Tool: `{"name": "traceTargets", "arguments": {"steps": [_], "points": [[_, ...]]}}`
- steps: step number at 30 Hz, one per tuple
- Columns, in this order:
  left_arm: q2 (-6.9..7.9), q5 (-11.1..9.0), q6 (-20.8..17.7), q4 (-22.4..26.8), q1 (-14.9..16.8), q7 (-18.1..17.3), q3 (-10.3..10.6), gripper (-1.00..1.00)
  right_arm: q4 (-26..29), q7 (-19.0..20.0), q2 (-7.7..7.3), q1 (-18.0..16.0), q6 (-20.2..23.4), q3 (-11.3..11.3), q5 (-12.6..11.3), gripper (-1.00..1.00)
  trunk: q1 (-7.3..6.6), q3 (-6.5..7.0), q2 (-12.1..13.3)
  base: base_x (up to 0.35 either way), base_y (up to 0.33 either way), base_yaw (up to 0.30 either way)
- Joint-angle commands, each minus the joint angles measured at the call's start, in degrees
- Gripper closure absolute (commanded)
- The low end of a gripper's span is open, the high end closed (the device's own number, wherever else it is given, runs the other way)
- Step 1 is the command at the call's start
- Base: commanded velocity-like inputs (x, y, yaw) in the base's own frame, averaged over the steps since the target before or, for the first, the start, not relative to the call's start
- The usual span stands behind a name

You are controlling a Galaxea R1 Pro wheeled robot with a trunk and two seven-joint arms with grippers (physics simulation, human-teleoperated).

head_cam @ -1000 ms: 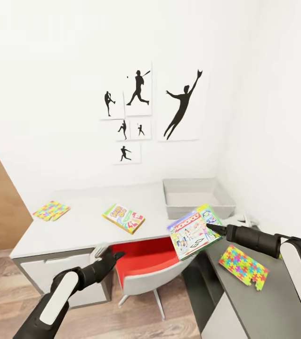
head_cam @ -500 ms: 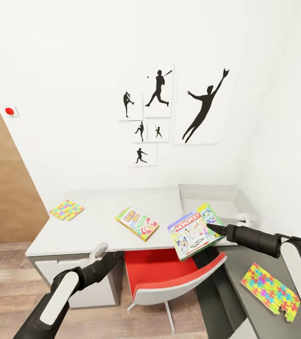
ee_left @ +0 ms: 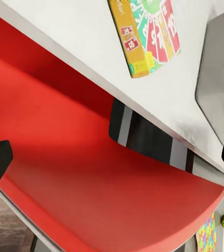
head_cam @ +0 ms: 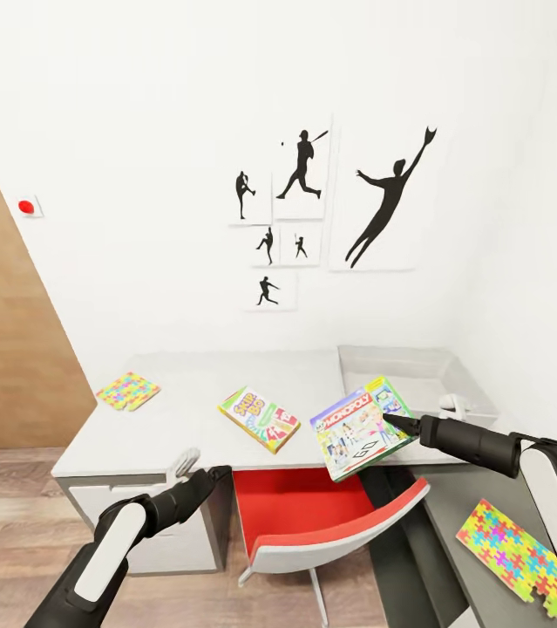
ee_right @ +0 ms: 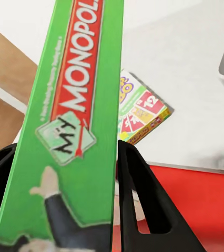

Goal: Put all the toys in the child's room - the three board games (two on the bed and one on the table), the two jigsaw puzzles on the table, and the tennis ball on the table - inside the toy box on the table in the child's room.

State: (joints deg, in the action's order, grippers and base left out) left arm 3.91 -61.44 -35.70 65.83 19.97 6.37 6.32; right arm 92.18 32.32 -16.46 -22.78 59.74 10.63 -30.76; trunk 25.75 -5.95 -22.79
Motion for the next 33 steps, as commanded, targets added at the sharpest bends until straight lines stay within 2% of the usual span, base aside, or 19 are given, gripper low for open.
{"name": "traceTargets", "arguments": {"steps": [1,10,22,33], "points": [[0.05,-0.6,-0.1,0.1,0.0,0.6,0.1,-1.0,0.0,0.5,0.0,-0.1,0.3,0.1,0.4,1.0,0.04,-0.13,-0.1,0.009,0.0,0.009],[0.06,-0.6,0.0,0.1,0.1,0.5,0.2,-1.0,0.0,0.5,0.01,-0.1,0.3,1.0,0.4,1.0,0.04,-0.13,-0.1,0.029,0.0,0.002],[0.05,-0.6,0.0,0.1,0.1,0.5,0.2,-1.0,0.0,0.5,0.0,-0.1,0.3,1.7,0.4,1.0,0.04,-0.13,-0.1,0.219,0.0,0.0],[0.05,-0.7,-0.1,0.1,0.1,0.5,0.2,-1.0,0.0,0.5,-0.06,-0.1,0.3,1.8,0.4,1.0,0.04,-0.13,-0.1,0.039,0.0,0.0]]}}
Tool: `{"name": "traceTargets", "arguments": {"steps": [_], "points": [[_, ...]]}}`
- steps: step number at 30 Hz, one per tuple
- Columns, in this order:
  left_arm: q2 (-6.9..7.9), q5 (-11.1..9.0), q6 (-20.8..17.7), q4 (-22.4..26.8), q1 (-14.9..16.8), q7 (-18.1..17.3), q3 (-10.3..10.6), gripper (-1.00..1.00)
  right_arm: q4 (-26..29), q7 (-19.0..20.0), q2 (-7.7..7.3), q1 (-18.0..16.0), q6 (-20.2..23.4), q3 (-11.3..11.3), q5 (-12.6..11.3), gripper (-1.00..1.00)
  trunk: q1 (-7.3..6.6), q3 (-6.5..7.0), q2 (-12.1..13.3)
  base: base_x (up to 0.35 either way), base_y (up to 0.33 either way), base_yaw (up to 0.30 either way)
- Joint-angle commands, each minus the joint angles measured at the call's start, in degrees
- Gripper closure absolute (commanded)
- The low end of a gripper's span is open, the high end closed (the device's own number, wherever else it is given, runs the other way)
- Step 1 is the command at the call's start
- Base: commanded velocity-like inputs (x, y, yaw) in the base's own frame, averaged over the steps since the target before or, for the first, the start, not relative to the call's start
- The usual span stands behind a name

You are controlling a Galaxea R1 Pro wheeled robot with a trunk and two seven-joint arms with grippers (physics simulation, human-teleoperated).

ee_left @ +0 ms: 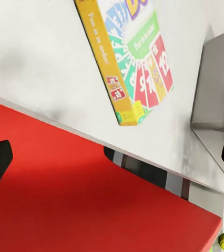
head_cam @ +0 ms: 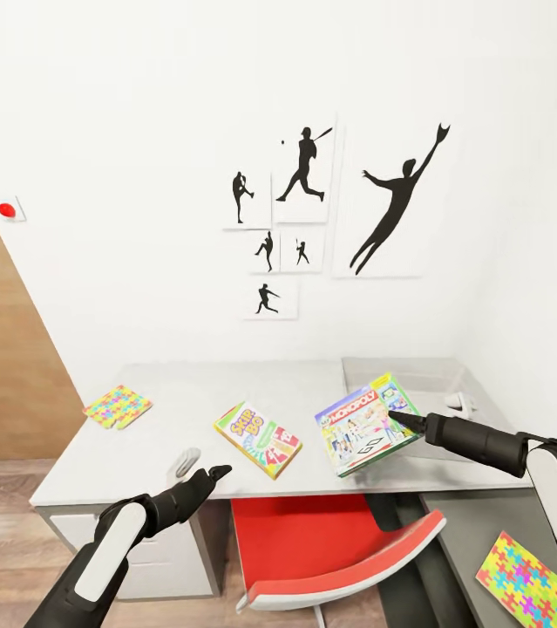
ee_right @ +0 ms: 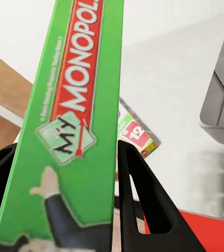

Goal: Put all the toys in the child's room - the three board games (two on the bed and one on the table), the two jigsaw puzzles on the table, and the tennis ball on the table - inside the toy box on the table in the child's room.

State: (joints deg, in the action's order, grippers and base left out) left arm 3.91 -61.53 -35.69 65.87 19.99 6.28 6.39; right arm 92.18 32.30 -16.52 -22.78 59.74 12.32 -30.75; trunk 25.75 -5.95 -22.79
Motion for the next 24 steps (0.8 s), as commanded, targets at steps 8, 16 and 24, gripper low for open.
{"name": "traceTargets", "arguments": {"steps": [8,16,24], "points": [[0.05,-0.6,-0.1,0.1,0.0,0.6,0.1,-1.0,0.0,0.5,0.0,-0.1,0.3,0.1,0.3,1.0,0.04,-0.13,-0.1,0.003,0.0,0.0],[0.05,-0.6,-0.1,0.1,0.0,0.6,0.1,-1.0,0.0,0.5,0.0,-0.1,0.3,0.1,0.3,1.0,0.04,-0.13,-0.1,0.0,0.0,0.0],[0.05,-0.6,-0.1,0.1,0.0,0.6,0.1,-1.0,0.0,0.5,0.01,-0.1,0.3,0.1,0.3,1.0,0.04,-0.13,-0.1,0.0,0.0,0.0]]}}
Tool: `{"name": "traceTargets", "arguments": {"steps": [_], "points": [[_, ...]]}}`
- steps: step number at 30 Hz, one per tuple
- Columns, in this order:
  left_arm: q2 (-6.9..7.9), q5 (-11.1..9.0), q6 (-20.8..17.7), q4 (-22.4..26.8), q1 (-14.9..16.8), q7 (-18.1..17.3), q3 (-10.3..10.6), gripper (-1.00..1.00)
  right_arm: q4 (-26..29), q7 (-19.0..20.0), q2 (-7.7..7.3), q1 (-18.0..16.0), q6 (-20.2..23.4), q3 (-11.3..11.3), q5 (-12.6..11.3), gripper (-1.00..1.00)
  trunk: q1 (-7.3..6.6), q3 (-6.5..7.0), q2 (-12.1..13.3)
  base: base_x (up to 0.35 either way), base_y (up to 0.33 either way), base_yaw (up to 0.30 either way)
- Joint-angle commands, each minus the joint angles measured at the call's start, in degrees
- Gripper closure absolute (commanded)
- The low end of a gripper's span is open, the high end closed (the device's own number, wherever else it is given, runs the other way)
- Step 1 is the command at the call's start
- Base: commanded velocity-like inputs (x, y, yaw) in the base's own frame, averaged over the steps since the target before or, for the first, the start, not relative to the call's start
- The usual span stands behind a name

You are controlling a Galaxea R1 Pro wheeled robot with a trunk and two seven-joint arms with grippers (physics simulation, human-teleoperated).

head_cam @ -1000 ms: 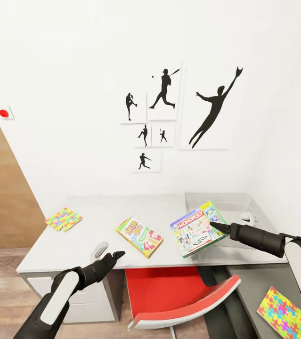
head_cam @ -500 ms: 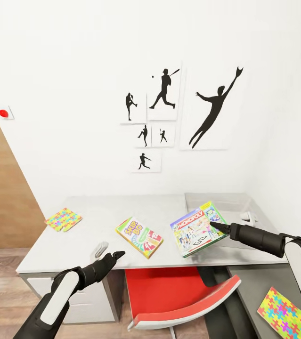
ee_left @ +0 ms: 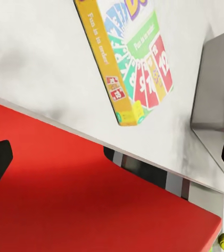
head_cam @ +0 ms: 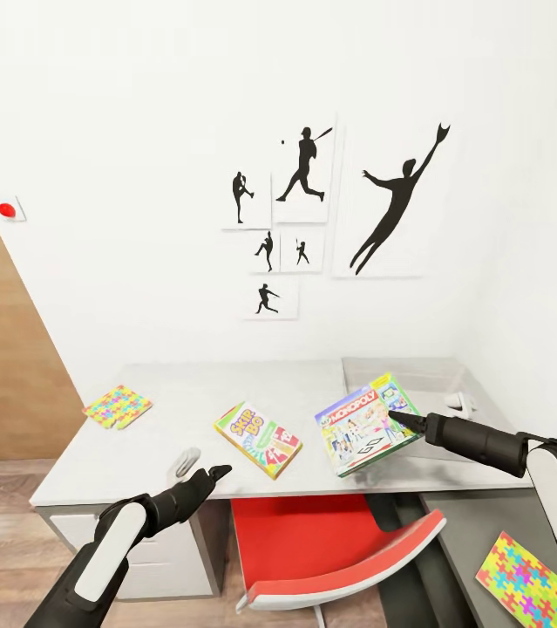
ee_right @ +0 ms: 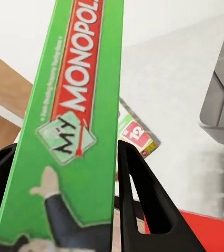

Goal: Put all the toys in the child's room - the three board games (two on the bed and one on the table), the two jigsaw puzzles on the table, and the tennis ball on the table - inside the toy box on the table in the child's room.

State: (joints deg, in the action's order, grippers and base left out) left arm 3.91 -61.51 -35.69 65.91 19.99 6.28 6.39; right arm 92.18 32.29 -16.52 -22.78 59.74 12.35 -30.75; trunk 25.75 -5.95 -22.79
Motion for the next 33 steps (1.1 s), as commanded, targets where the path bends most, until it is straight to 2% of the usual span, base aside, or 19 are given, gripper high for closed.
{"name": "traceTargets", "arguments": {"steps": [1,10,19,33], "points": [[0.05,-0.6,-0.1,0.1,0.0,0.6,0.1,-1.0,0.0,0.5,0.0,-0.1,0.3,0.1,0.3,1.0,0.04,-0.13,-0.1,0.0,0.0,0.0],[0.05,-0.6,0.0,0.1,0.0,0.6,0.1,-1.0,0.0,0.5,0.01,-0.1,0.3,0.1,0.3,1.0,0.04,-0.13,-0.1,0.049,0.088,0.0],[0.05,-0.5,0.0,0.1,0.0,0.6,0.1,-1.0,0.0,0.5,0.0,-0.1,0.2,0.1,0.3,1.0,0.04,-0.13,-0.1,0.175,0.141,0.0],[0.05,-0.6,0.0,0.1,0.0,0.6,0.1,-1.0,0.0,0.5,-0.01,-0.1,0.2,0.1,0.3,1.0,0.04,-0.13,-0.1,0.044,0.025,0.0]]}}
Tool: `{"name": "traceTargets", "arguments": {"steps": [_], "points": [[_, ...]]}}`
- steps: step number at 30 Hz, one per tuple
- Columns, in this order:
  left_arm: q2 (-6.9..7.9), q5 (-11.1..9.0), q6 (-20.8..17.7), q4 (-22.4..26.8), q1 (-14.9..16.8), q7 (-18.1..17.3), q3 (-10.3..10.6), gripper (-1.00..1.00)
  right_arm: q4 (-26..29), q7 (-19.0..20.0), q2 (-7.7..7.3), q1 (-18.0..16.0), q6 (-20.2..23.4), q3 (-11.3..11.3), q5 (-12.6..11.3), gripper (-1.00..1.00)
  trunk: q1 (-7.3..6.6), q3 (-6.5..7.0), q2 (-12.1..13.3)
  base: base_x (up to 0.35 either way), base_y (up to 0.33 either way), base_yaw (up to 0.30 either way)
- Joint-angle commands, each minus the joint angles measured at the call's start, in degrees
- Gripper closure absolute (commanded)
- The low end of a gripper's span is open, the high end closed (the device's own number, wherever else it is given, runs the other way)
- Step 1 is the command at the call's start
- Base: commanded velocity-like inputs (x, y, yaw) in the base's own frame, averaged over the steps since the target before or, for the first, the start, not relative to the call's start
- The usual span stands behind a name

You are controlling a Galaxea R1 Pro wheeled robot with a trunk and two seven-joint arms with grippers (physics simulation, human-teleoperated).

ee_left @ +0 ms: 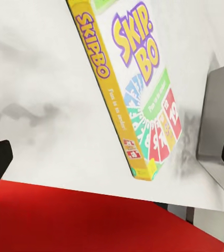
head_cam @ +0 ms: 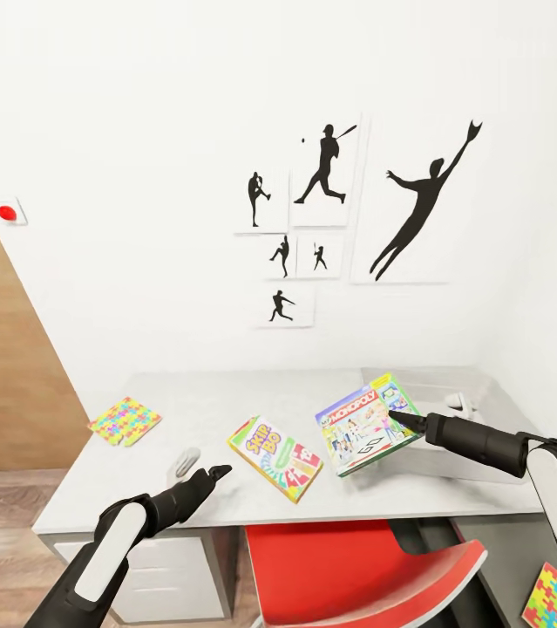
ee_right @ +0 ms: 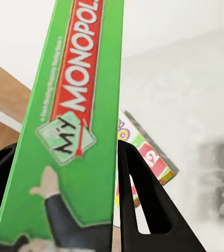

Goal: Put all the toys in the child's room - the three board games (two on the bed and one on the table), the two jigsaw puzzles on the table, and the tennis ball on the table - inside the toy box on the table in the child's room.

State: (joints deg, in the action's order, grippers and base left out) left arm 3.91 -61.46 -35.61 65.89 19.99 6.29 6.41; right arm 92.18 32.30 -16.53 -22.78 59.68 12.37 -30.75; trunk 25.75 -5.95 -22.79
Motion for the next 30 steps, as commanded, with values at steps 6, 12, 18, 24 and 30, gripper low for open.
{"name": "traceTargets", "arguments": {"steps": [6,12,18,24,30], "points": [[0.05,-0.6,-0.1,0.1,0.0,0.6,0.2,-1.0,0.0,0.5,0.01,-0.1,0.3,0.1,0.3,1.0,0.04,-0.13,-0.1,0.006,0.001,0.0],[0.05,-0.6,-0.1,0.1,0.0,0.6,0.2,-1.0,0.0,0.5,0.01,-0.1,0.3,0.1,0.3,1.0,0.04,-0.13,-0.1,0.084,-0.07,0.0],[0.05,-0.6,-0.1,0.1,0.0,0.6,0.2,-1.0,0.0,0.5,0.01,-0.1,0.3,0.1,0.3,1.0,0.04,-0.13,-0.1,0.067,-0.059,0.0],[0.05,-0.6,-0.1,0.1,0.0,0.6,0.2,-1.0,0.0,0.5,0.01,-0.1,0.3,0.1,0.3,1.0,0.04,-0.13,-0.1,0.022,-0.044,0.0],[0.05,-0.6,-0.1,0.1,0.0,0.6,0.2,-1.0,0.0,0.5,0.01,-0.1,0.2,0.1,0.3,1.0,0.04,-0.13,-0.1,0.005,-0.158,0.0]]}}
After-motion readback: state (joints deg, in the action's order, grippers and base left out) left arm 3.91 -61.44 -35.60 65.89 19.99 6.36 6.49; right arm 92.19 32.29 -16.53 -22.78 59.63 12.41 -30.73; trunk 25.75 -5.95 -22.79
